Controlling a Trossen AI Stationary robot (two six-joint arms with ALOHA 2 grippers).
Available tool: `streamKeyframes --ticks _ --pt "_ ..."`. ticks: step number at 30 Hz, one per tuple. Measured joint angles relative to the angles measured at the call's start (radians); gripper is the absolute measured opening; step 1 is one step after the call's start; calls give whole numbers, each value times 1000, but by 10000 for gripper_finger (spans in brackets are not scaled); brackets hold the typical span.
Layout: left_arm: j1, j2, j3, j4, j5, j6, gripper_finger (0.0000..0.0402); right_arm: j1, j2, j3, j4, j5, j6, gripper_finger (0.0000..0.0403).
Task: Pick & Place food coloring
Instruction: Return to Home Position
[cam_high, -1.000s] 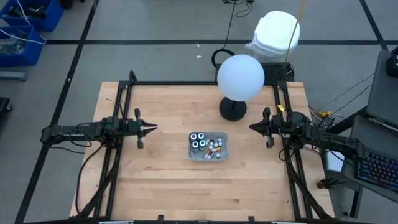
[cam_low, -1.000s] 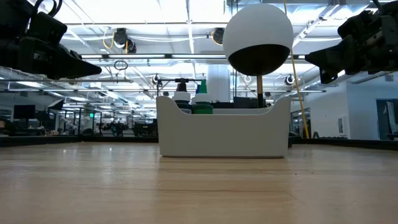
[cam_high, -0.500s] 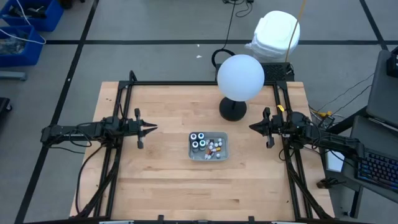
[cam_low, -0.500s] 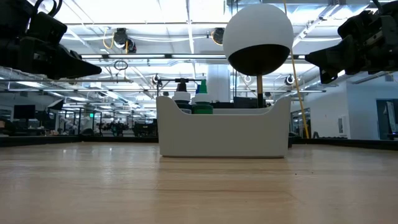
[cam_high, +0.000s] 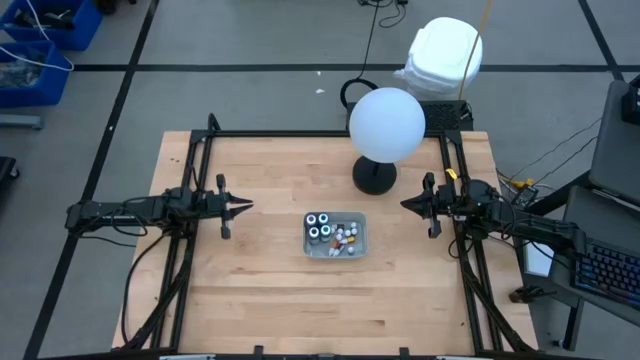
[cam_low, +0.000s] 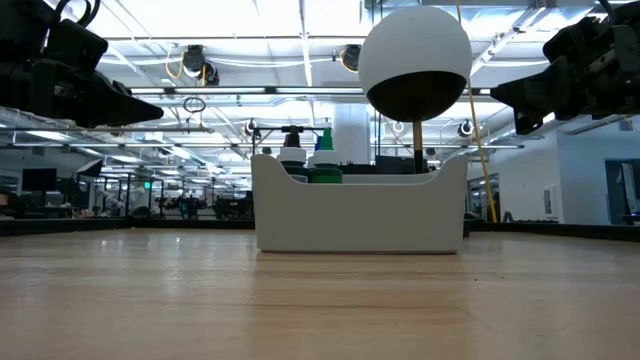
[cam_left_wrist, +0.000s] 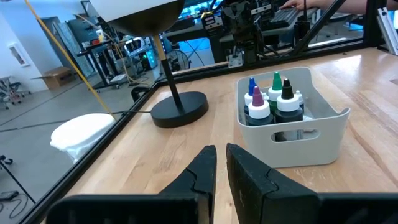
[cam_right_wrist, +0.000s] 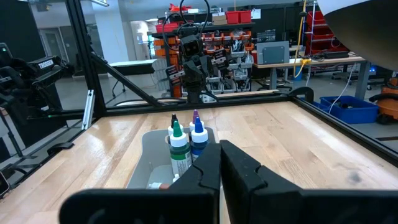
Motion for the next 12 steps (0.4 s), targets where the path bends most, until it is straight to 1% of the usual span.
streamKeyframes --ticks 12 --pt "0 0 0 0 0 -4 47 0 0 0 0 0 0 0"
